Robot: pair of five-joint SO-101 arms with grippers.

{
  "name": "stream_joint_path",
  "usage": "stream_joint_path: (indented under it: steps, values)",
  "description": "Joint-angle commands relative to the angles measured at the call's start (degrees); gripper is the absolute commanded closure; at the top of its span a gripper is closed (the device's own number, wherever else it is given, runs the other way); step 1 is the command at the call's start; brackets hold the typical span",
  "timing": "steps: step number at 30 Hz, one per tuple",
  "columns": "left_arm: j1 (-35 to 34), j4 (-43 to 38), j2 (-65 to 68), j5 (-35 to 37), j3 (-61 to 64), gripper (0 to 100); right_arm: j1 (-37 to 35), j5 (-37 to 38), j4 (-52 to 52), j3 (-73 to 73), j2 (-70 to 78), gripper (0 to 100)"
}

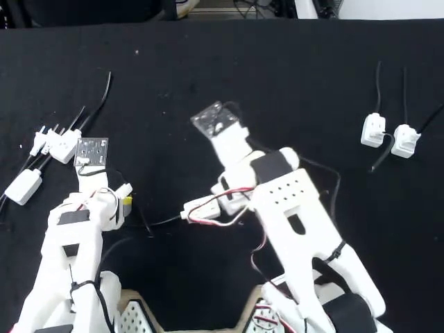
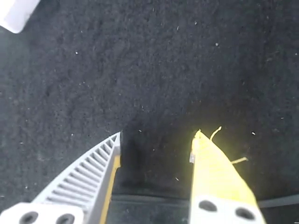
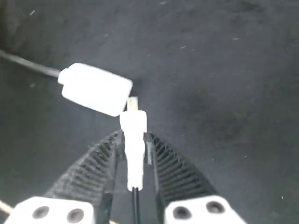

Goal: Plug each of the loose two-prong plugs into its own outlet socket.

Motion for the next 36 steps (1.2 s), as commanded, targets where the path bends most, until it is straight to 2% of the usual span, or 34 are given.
stream_joint_path:
  steps: [1, 10, 23, 31, 36]
  values:
    - [0.66, -0.7, -1.23, 0.53, -0.75, 76, -2.11, 0.62, 1.23, -3.56, -0.13, 98.7]
    - [0.75, -0.62, -1.23, 0.53, -0.75, 76, -2.11, 0.62, 2.37, -5.41, 7.16, 98.7]
    - [0.75, -0.44, -1.23, 0.53, -0.66, 76, -2.11, 0.09, 17.32, -25.1, 22.81, 98.7]
    - [0.75, -0.44, -1.23, 0.53, -0.57, 76, -2.11, -14.15, 22.33, -33.45, 32.13, 98.7]
    - [0.75, -0.44, -1.23, 0.53, -0.57, 76, -2.11, -15.56, 23.38, -37.23, 35.21, 98.7]
